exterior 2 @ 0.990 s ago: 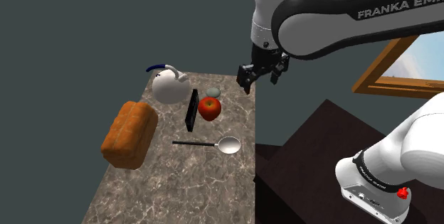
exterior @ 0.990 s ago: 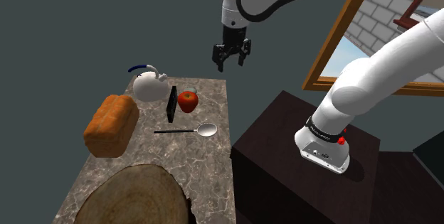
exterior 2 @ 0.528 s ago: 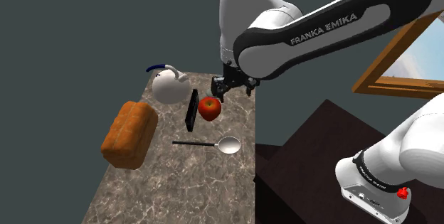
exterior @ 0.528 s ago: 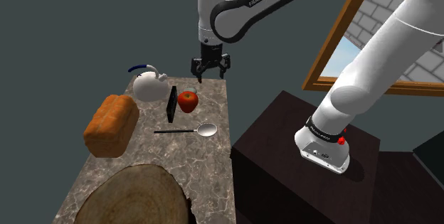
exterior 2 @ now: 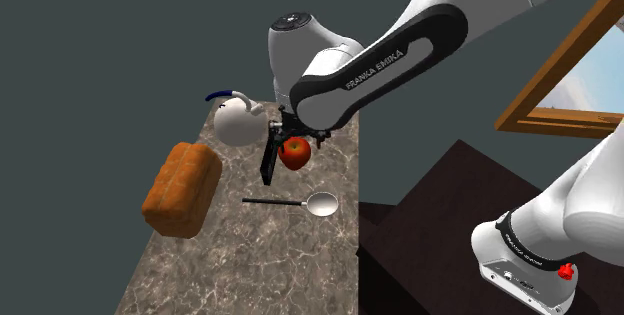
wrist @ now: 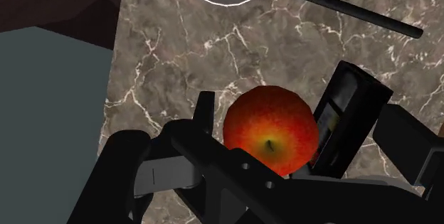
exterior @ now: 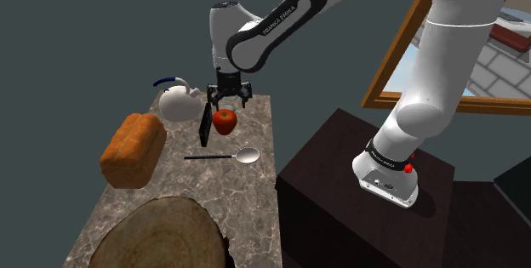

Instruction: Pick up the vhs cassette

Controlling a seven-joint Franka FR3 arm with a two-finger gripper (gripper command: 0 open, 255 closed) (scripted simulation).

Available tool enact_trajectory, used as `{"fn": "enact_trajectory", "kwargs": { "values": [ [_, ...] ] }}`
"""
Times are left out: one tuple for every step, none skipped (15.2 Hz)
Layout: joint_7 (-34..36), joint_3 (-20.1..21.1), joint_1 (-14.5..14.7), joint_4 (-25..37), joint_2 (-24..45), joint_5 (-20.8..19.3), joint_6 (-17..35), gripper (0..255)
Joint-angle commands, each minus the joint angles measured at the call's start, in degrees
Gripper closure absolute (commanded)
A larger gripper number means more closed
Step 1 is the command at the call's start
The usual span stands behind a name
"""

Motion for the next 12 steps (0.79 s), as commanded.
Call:
{"fn": "enact_trajectory", "kwargs": {
  "values": [
    [4.1, -0.9, 1.5, 4.0, 4.7, -2.2, 0.5, 0],
    [5.8, -1.6, 2.3, 6.0, 7.1, -3.1, 0.7, 0],
    [7.4, -2.2, 3.0, 8.1, 9.4, -3.9, 0.9, 0],
    [8.8, -2.9, 3.8, 10.3, 11.8, -4.6, 1.0, 0],
    [10.2, -3.6, 4.6, 12.5, 14.1, -5.1, 1.1, 0],
    [11.4, -4.3, 5.4, 14.8, 16.4, -5.6, 1.1, 0],
    [12.6, -4.9, 6.1, 17.2, 18.7, -6.0, 1.0, 0],
    [13.7, -5.6, 6.8, 19.7, 21.0, -6.3, 0.9, 0],
    [14.7, -6.2, 7.5, 22.3, 23.3, -6.5, 0.6, 0],
    [15.7, -6.8, 8.2, 25.0, 25.6, -6.7, 0.4, 0],
    [16.6, -7.4, 8.8, 27.7, 27.9, -6.8, 0.0, 0],
    [17.0, -7.6, 9.1, 29.3, 29.2, -6.8, -0.2, 0]
  ]
}}
